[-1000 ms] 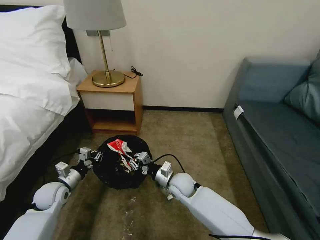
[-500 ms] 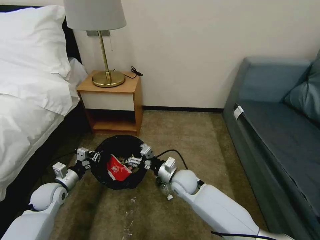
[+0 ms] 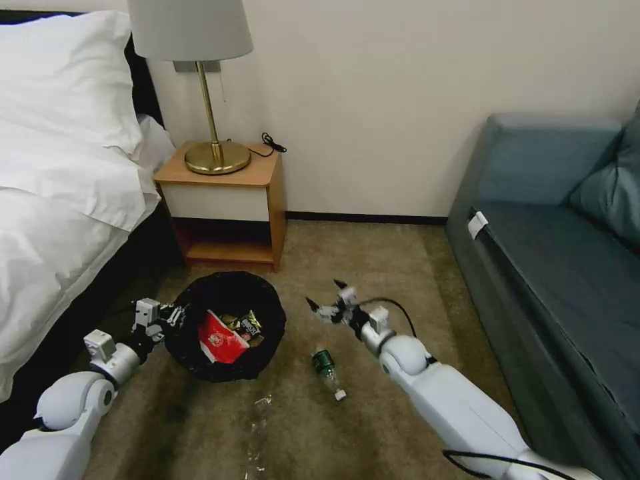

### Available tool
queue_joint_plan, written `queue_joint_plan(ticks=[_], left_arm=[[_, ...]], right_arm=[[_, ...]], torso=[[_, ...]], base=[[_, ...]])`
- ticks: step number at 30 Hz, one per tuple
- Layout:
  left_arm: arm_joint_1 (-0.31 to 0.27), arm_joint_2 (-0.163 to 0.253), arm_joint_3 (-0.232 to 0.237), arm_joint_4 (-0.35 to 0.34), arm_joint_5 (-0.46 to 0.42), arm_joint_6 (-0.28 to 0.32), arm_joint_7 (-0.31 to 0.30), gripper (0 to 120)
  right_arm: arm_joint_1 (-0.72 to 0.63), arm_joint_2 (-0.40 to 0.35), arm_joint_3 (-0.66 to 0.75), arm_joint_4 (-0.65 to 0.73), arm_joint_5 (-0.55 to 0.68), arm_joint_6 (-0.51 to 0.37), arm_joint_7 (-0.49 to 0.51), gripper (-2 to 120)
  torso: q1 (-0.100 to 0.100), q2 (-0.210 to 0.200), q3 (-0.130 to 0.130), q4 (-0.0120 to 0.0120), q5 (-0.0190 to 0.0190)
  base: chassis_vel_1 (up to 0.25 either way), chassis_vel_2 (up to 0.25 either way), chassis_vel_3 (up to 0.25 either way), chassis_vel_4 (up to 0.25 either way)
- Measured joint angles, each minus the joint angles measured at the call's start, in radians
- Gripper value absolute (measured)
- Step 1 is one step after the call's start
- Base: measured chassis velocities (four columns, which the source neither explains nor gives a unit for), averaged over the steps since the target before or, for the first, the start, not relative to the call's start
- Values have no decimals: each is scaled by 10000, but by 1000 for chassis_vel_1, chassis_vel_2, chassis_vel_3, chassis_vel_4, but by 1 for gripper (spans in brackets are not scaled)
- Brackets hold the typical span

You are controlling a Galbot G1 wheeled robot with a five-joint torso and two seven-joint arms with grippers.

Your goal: Pick up the trash bin, then pick up the garbage on the floor and place it into the trash bin.

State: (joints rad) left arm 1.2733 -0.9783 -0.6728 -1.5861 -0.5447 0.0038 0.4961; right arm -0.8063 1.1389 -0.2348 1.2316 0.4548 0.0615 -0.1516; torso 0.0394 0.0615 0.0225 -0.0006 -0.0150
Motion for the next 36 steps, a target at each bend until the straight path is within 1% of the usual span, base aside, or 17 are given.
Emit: queue_joint_plan(ticks=[1,3,4,6,7,8,9,11,13,20,26,30,32,33,35,36], left_arm=[[0,0,0,0,0,0,0,4],[90,49,-99,-41,-6,5,0,4],[90,49,-99,-41,-6,5,0,4],[240,24,-296,-91,20,21,11,4],[240,24,-296,-91,20,21,11,4],[323,-23,-389,-127,48,27,24,4],[323,-23,-389,-127,48,27,24,4],[527,-99,-540,-294,76,40,63,4],[584,-95,-602,-382,70,58,64,4],[771,-51,-790,-483,46,75,62,4],[924,-98,-873,-515,66,75,95,4],[923,-100,-904,-552,67,77,95,4],[732,-235,-955,-573,169,31,91,4],[732,-235,-955,-573,169,31,91,4],[627,-479,-891,-525,291,-27,80,4],[627,-479,-891,-525,291,-27,80,4]], right_arm=[[0,0,0,0,0,0,0,100],[-282,-327,-359,-6,-190,-422,-141,100],[-282,-327,-359,-6,-190,-422,-141,100],[-428,-463,-563,77,-122,-1068,-239,100],[-428,-463,-563,77,-122,-1068,-239,100],[-453,-473,-636,181,22,-1425,-282,100],[-453,-473,-636,181,22,-1425,-282,100],[-434,-393,-820,338,163,-1873,-368,100],[-394,-341,-890,381,177,-1997,-404,100],[-372,-69,-955,107,53,-1988,-508,100],[-374,242,-923,-578,-331,-1622,-597,100],[-352,327,-910,-716,-379,-1551,-647,100],[-172,576,-1048,-1004,-546,-1431,-681,100],[-172,576,-1048,-1004,-546,-1431,-681,100],[-52,814,-1101,-1276,-567,-1344,-688,100],[-52,814,-1101,-1276,-567,-1344,-688,100]], torso=[[0,0,0,0,0],[1,0,0,-2,-1],[1,0,0,-2,-1],[0,0,0,0,-4],[0,0,0,0,-4],[0,0,0,3,-1],[0,0,0,3,-1],[0,0,0,6,-4],[0,0,-1,5,-1],[0,0,-1,4,-3],[0,0,0,4,-3],[0,0,0,1,-3],[0,0,0,4,-2],[0,0,0,4,-2],[1,0,0,3,0],[1,0,0,3,0]], base=[[0,0,0,0],[0,0,0,0],[0,0,0,0],[0,0,0,0],[0,0,0,0],[0,0,0,0],[0,0,0,0],[0,0,0,0],[0,0,0,0],[0,0,0,0],[0,0,0,0],[0,0,0,0],[0,0,0,0],[0,0,0,0],[0,0,0,0],[0,0,0,0]])
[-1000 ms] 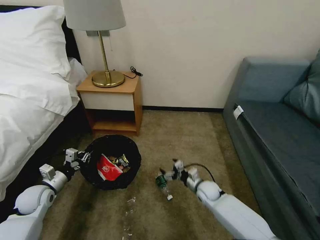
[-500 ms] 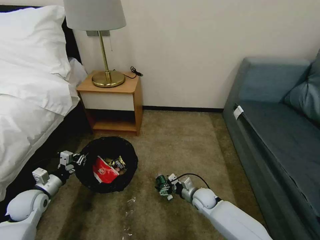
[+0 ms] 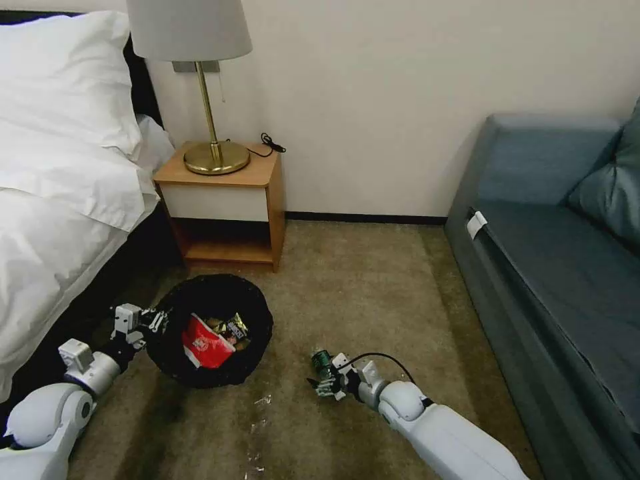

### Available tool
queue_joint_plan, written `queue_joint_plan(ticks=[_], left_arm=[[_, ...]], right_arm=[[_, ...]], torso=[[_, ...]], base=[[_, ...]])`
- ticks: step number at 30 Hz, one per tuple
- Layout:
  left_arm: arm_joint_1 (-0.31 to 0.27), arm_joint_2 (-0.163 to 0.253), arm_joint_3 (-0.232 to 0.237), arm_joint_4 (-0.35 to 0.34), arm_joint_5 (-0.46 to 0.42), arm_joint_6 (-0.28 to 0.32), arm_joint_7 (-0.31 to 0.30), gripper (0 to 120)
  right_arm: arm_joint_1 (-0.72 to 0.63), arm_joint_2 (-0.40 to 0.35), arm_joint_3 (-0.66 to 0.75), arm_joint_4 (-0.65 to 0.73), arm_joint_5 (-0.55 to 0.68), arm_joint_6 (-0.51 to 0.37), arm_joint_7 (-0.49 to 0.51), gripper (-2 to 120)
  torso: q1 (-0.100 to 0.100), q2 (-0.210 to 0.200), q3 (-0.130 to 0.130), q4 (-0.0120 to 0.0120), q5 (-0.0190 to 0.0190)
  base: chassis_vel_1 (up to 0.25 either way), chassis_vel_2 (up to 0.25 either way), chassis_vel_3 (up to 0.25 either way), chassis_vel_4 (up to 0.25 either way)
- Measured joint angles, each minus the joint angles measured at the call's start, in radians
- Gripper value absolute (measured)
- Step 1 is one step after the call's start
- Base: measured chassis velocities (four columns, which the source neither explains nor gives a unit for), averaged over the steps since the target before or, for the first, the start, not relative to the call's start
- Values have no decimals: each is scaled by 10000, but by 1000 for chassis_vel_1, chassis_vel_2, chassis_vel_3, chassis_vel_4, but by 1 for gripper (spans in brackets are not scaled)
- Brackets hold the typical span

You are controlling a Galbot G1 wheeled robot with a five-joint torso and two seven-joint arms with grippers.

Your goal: Pick up the trash bin, then pick up the garbage on the floor and place it into the trash bin.

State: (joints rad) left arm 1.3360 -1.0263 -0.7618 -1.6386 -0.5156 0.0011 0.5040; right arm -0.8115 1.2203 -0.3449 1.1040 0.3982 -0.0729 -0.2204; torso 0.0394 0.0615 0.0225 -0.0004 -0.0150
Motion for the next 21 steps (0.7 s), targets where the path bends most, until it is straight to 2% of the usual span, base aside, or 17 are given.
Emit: queue_joint_plan(ticks=[2,7,13,21], left_arm=[[-60,-221,102,192,211,-125,117,4],[-140,-391,254,417,447,-278,265,4],[-246,-394,295,602,473,-378,376,4],[-218,-424,298,719,489,-488,523,4]], right_arm=[[21,104,36,-392,-22,133,-2,100],[34,97,222,-1050,-160,456,-92,100],[24,174,392,-1441,-257,688,-161,100],[615,732,398,-2473,-208,1152,-380,100]], torso=[[0,0,0,2,-3],[2,0,1,-2,-3],[2,0,1,-3,-3],[1,0,0,2,-2]], base=[[0,0,0,0],[0,0,0,0],[0,0,0,0],[0,0,0,0]])
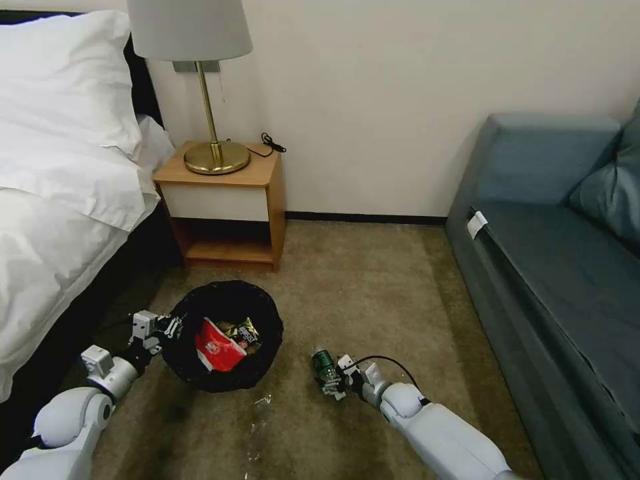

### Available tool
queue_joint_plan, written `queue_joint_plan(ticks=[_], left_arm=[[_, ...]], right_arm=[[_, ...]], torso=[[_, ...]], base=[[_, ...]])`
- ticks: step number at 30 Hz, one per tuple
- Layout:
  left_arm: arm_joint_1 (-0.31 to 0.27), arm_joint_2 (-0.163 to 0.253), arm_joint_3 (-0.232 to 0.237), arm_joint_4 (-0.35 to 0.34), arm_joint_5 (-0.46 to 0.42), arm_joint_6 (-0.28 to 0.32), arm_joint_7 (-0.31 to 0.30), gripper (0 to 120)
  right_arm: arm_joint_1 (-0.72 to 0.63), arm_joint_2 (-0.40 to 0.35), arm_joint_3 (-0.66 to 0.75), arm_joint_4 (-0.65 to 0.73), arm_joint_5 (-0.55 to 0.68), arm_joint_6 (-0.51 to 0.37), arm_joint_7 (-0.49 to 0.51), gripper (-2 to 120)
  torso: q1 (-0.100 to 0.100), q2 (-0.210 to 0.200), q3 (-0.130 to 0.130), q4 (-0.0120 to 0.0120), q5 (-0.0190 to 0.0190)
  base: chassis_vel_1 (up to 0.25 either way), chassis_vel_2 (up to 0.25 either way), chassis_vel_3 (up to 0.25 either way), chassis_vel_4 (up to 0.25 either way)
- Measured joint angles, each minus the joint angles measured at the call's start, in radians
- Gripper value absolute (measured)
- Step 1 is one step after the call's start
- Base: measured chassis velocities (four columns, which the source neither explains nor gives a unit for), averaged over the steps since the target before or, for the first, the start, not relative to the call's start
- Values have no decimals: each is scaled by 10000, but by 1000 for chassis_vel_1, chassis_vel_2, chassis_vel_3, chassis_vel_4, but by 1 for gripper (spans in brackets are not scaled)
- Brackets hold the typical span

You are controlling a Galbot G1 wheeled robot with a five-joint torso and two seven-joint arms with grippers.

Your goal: Pick up the trash bin, then pick up the garbage on the floor and place it into the trash bin.

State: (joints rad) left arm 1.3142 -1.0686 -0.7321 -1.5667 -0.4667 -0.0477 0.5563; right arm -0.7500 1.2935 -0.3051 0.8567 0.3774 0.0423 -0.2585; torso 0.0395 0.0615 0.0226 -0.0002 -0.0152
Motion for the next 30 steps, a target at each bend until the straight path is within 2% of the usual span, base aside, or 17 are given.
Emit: queue_joint_plan(ticks=[7,14,23,28,30], left_arm=[[-7,-36,66,62,6,-85,62,4],[-167,56,271,188,-10,-104,120,4],[-244,84,312,274,-47,-125,158,4],[-254,137,315,290,-76,-128,169,4],[-248,169,315,290,-88,-128,173,4]], right_arm=[[453,394,9,-1053,108,343,-111,100],[741,926,496,-2558,-770,912,-484,100],[935,1234,733,-3275,-1185,1056,-925,100],[912,1280,861,-3465,-1357,1189,-1214,88],[865,1273,908,-3486,-1402,1271,-1339,79]], torso=[[0,0,0,-1,-2],[0,0,1,-3,0],[0,0,1,0,-1],[0,0,0,-1,-1],[-2,0,0,-1,1]], base=[[0,0,0,0],[0,0,0,0],[0,0,0,0],[0,0,0,0],[0,0,0,0]])
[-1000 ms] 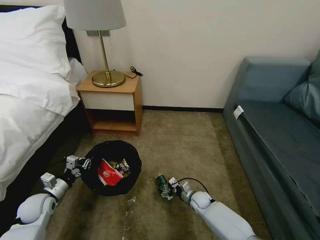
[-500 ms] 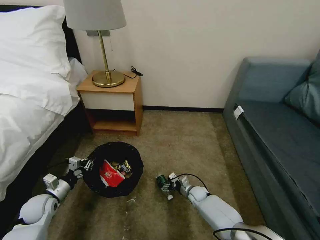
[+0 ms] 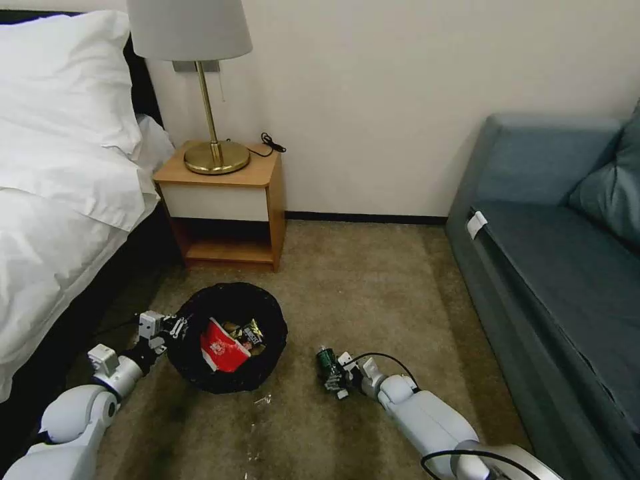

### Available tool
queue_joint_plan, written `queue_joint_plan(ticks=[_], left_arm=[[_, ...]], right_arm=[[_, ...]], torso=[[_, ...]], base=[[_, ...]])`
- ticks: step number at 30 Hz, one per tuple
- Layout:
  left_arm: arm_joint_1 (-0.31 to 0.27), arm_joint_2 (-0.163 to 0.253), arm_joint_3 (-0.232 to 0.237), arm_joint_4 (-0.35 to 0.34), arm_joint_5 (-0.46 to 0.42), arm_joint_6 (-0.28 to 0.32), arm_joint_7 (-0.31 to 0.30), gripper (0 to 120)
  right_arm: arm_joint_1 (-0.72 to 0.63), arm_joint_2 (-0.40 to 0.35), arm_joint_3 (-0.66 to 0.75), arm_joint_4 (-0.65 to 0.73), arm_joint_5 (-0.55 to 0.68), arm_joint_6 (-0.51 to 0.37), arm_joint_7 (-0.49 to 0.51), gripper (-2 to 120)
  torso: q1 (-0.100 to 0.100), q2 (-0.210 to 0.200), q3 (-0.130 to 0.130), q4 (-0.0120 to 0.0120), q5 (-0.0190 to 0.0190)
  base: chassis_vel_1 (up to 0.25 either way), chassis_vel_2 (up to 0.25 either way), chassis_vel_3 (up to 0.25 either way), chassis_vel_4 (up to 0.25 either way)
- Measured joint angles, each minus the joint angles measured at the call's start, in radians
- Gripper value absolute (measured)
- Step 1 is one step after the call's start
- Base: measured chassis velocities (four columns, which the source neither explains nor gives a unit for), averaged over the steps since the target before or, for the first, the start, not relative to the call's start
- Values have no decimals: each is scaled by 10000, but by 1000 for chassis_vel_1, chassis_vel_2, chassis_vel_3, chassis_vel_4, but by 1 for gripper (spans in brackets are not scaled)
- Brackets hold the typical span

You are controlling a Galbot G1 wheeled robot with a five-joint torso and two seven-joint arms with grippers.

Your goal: Pick up the trash bin, then pick up the garbage on the floor and place it into the trash bin.

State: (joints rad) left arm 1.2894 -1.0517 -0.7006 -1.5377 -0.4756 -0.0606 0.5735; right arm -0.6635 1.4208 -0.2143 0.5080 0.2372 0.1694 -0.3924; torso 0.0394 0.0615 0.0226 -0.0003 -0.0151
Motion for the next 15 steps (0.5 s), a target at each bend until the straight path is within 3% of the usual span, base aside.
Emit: queue_joint_plan(ticks=[1,3,7,9,15], left_arm=[[0,0,0,0,0,0,0,4],[24,21,22,0,1,-14,4,4],[57,10,76,0,25,-76,3,4],[70,-54,138,-13,16,-88,-13,4],[145,-118,224,-130,-69,-60,-48,4]], right_arm=[[0,0,0,0,0,0,0,79],[-34,-34,55,5,-43,70,-63,65],[-29,-40,115,4,-144,129,-67,57],[5,-18,191,-45,-270,237,-69,44],[-104,-61,312,150,-322,305,-59,30]], torso=[[0,0,0,0,0],[0,0,0,0,-1],[0,-1,0,0,-1],[0,0,0,1,-2],[0,-1,0,0,-1]], base=[[0,0,0,0],[0,0,0,0],[0,0,0,0],[0,0,0,0],[0,0,0,0]])
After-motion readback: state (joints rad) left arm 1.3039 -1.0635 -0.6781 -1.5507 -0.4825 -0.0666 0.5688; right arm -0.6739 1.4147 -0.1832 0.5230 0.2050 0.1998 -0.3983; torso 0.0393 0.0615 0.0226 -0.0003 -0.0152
